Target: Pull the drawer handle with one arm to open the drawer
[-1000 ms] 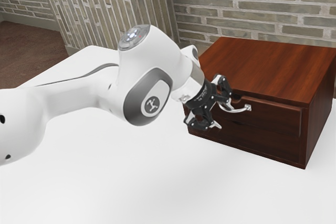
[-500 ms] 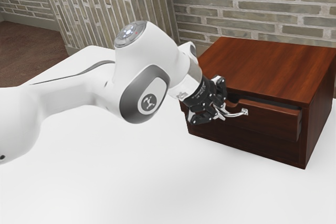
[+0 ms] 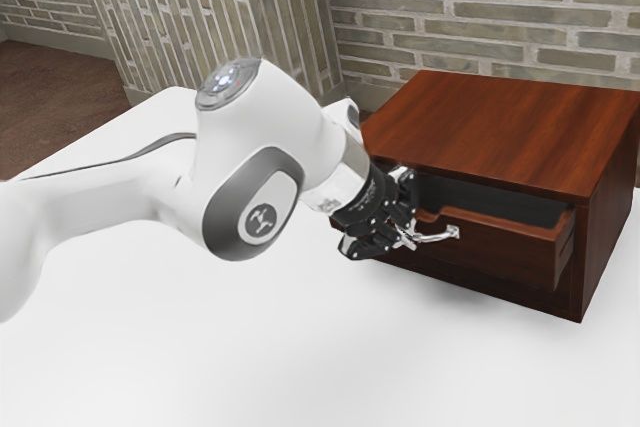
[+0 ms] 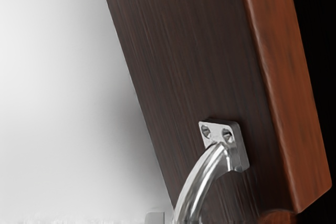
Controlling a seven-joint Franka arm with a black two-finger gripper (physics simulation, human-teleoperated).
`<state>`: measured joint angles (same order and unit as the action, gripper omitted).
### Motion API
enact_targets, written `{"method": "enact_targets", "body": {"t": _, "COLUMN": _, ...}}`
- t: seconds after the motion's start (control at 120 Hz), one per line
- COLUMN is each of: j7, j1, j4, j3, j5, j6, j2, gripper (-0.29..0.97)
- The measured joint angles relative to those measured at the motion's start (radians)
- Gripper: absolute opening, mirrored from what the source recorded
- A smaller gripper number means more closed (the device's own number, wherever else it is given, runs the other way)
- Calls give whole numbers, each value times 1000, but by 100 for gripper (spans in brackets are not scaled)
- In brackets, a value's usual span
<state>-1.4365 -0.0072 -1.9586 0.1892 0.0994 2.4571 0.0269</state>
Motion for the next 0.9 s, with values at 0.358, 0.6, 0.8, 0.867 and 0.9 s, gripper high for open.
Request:
{"method": "enact_targets", "body": {"t": 0.358, "j7": 0, "j1": 16, "j4": -101, "j3": 24, "j5": 42, "j6": 27, "j2": 86, "gripper": -10}}
{"method": "enact_targets", "body": {"t": 0.6, "j7": -2, "j1": 17, "j4": -155, "j3": 30, "j5": 64, "j6": 43, "j2": 130, "gripper": -11}}
{"method": "enact_targets", "body": {"t": 0.8, "j7": -2, "j1": 13, "j4": -209, "j3": 31, "j5": 83, "j6": 53, "j2": 187, "gripper": -10}}
{"method": "enact_targets", "body": {"t": 0.867, "j7": -2, "j1": 12, "j4": -228, "j3": 33, "j5": 90, "j6": 55, "j2": 203, "gripper": -10}}
{"method": "enact_targets", "body": {"t": 0.9, "j7": -2, "j1": 12, "j4": -236, "j3": 33, "j5": 93, "j6": 56, "j2": 211, "gripper": -10}}
